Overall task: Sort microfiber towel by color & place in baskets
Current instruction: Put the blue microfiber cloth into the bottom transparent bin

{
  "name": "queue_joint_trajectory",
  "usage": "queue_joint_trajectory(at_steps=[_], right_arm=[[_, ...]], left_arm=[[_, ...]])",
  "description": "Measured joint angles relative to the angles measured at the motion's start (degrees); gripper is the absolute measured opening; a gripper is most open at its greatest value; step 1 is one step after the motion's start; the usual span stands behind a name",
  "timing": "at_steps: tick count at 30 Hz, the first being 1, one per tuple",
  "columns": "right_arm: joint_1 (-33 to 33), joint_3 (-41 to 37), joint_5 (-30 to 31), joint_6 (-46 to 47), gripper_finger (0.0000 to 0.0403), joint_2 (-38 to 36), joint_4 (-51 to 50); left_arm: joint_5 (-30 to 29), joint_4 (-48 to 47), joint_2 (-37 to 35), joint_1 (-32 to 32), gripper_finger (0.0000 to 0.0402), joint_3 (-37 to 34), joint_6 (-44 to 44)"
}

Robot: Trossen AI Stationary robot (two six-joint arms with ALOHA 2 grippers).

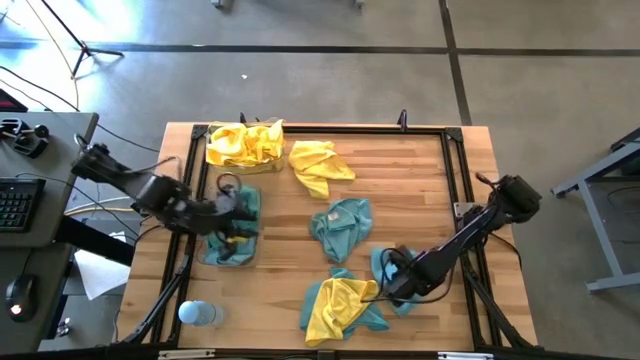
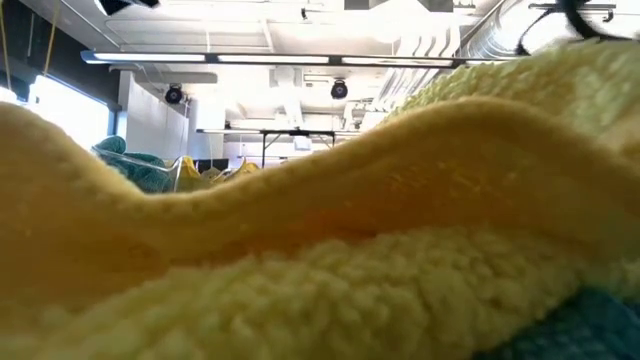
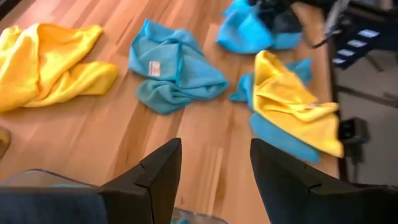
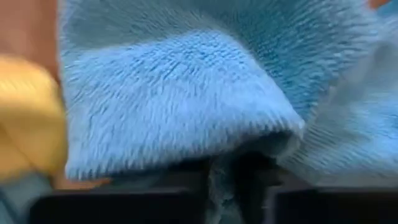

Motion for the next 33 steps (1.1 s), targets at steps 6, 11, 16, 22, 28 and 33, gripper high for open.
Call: queue_joint_trajectory(at_steps=[6, 11, 16, 22, 28, 33], right_arm=[[-1.18, 14.97, 16.01, -3.57, 0.0033, -2.62, -17.88], [-4.26, 28.66, 29.73, -20.61, 0.001, -3.06, -23.07], [-10.42, 36.29, 30.24, -45.36, 0.0006, -3.06, -17.56], [-18.79, 35.64, 20.5, -70.22, 0.0003, -3.02, -3.03], [-23.32, 34.15, 16.22, -85.21, 0.0002, -2.97, 7.45], [-25.58, 34.15, 8.91, -95.22, 0.0001, -2.97, 15.06]], left_arm=[[0.0, -0.5, -5.27, -1.52, 0.0179, -0.36, 0.08], [-0.65, -0.39, -4.28, -1.53, 0.0179, -0.36, 0.22], [-3.02, 3.99, -0.85, -1.53, 0.0179, -0.4, 5.68], [-4.93, 17.5, 5.48, -0.24, 0.0179, -0.4, 16.61], [-5.72, 28.93, 11.71, 3.37, 0.0179, -0.4, 18.46], [-5.72, 37.67, 15.82, 6.64, 0.0179, -0.4, 18.01]])
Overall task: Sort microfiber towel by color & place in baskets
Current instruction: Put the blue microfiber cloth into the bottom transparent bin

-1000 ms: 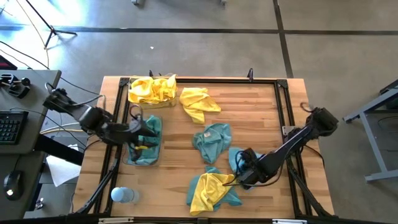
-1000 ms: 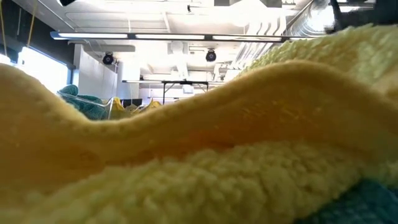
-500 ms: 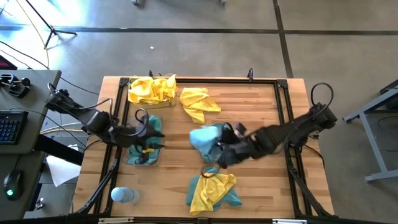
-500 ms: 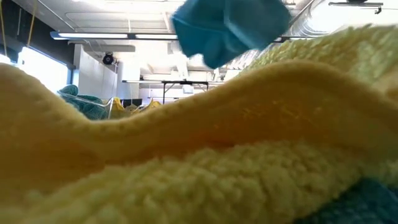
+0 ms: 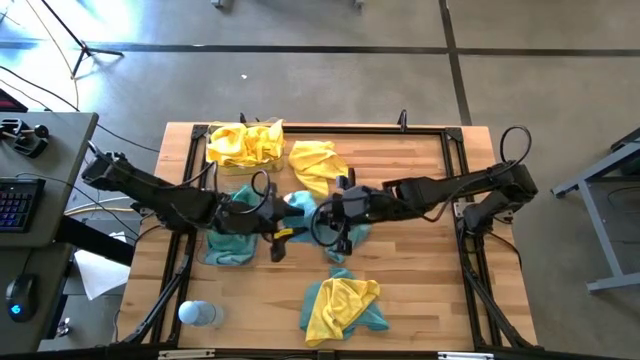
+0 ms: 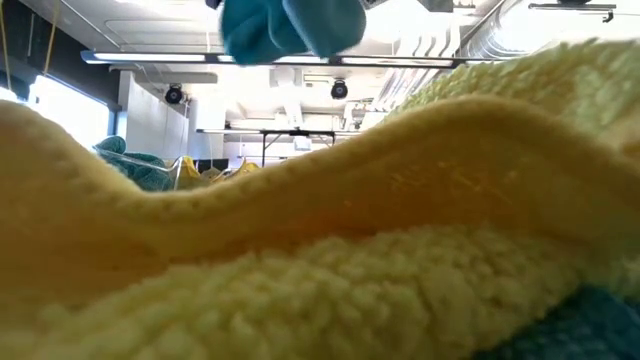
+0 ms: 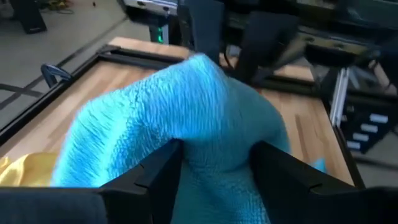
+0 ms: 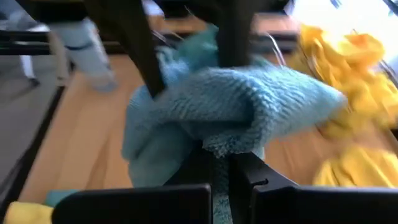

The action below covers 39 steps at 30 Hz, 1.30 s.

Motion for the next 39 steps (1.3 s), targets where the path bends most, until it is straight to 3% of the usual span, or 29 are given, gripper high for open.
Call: queue_joint_trajectory(at_steps=[8, 21, 25, 31, 39], right_arm=[[-1.94, -0.11, -7.15, -7.99, 0.0001, 0.0, 0.4], [-2.88, -0.15, -9.79, -15.59, 0.0018, -0.01, 1.36], [-2.88, -0.2, -9.68, -15.33, 0.0019, 0.09, -0.87], [-2.86, -0.15, -6.92, -13.0, 0.002, 0.09, -2.39], [-3.33, 0.34, -3.29, -5.35, 0.0021, 0.09, -2.52]], left_arm=[[-1.16, 3.68, 3.34, 2.1, 0.0179, 0.04, -4.41], [-1.62, 5.17, 7.08, 1.83, 0.0175, 0.22, -10.01], [-1.65, 4.23, 8.01, 1.88, 0.014, 0.24, -10.03], [-1.16, 2.54, 7.74, 2.4, 0.0026, 0.18, -6.98], [0.57, -8.03, 3.54, 4.85, 0.0008, 2.84, -6.42]])
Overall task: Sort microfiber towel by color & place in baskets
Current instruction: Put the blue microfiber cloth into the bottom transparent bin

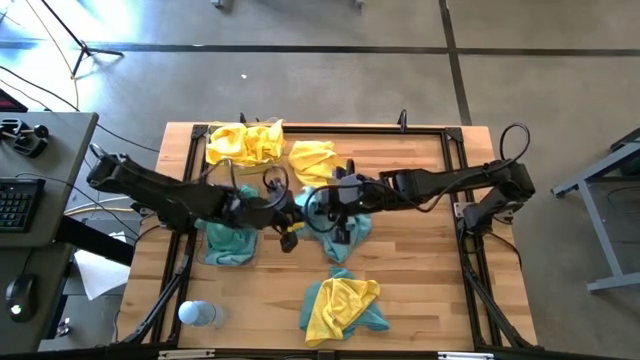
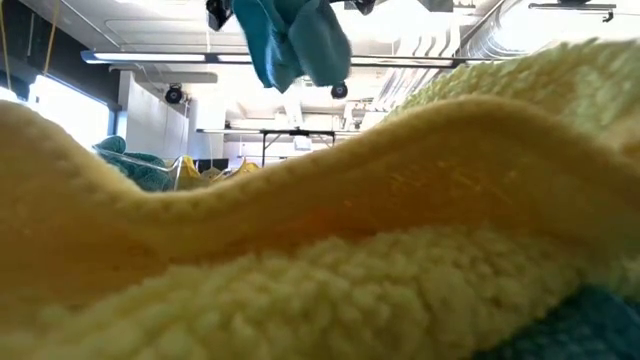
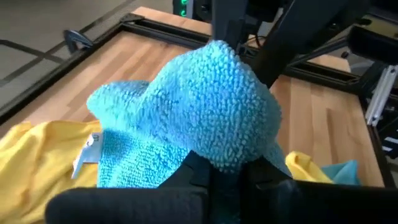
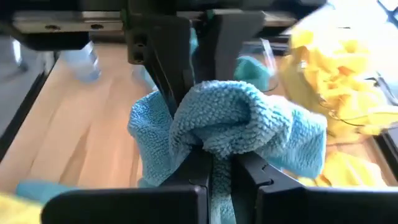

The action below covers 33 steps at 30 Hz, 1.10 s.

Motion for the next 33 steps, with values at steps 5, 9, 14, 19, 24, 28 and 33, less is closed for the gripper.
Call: queue_joint_trajectory(at_steps=[5, 9, 14, 19, 24, 28, 33], right_arm=[[-0.06, 0.03, 0.59, 6.1, 0.0038, -0.24, -1.91], [-0.66, -0.25, 0.42, 10.28, 0.0091, -0.15, -3.34], [-0.81, -0.23, 0.87, 13.58, 0.0156, -0.26, -4.13], [-0.84, -0.25, 3.24, 17.9, 0.0184, -0.17, -7.05], [-0.86, -0.25, 8.61, 21.57, 0.0185, -0.17, -8.34], [-0.88, -0.25, 12.14, 24.06, 0.0185, -0.17, -8.35], [-0.88, -0.28, 13.66, 26.81, 0.0185, -0.17, -8.35]], left_arm=[[2.44, -11.12, -6.64, 2.46, 0.0006, 2.56, 1.81], [1.9, -20.46, -12.63, 3.58, 0.0006, 3.61, -0.09], [3.63, -32.84, -19.4, 3.78, 0.0006, 3.5, -4.36], [8.74, -45.87, -25.1, 3.78, 0.0006, 3.53, -13.78], [16.43, -55.74, -25.79, 3.76, 0.0006, 3.45, -16.29], [20.01, -55.53, -23.95, 3.71, 0.0006, 0.11, -13.81], [21.51, -47.61, -22.85, 2.0, 0.0006, -9.51, -11.62]])
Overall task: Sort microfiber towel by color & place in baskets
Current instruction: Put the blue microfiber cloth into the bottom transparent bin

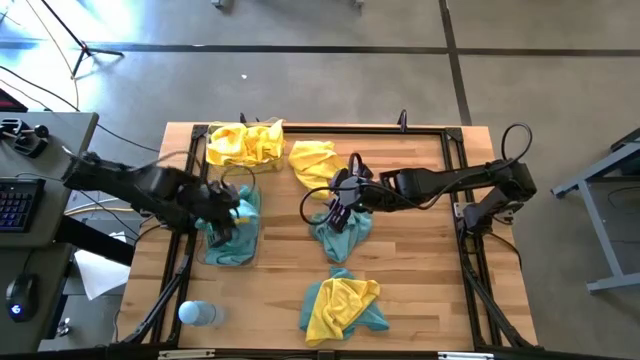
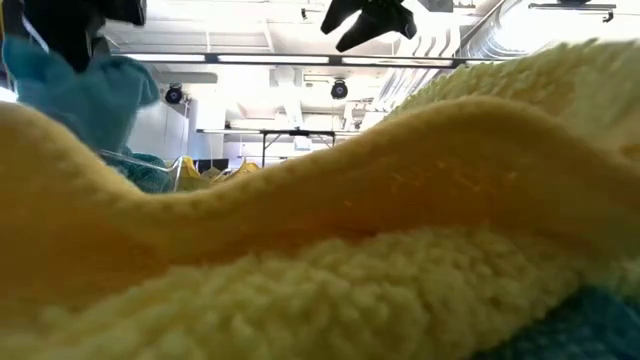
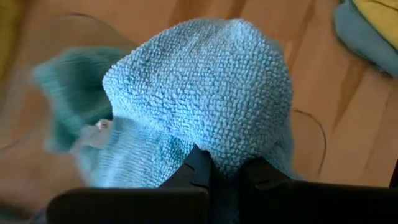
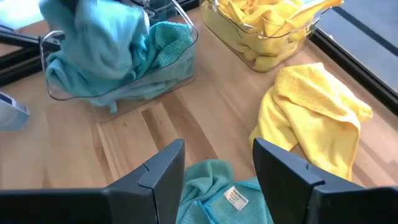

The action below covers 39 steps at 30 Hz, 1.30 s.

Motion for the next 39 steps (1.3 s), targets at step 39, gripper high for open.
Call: queue_joint_trajectory(at_steps=[39], right_arm=[[0.26, -0.07, 2.16, 2.51, 0.0185, 0.0, -1.31]], left_arm=[[0.75, 9.04, -0.45, -1.94, 0.0121, -11.95, -5.47]])
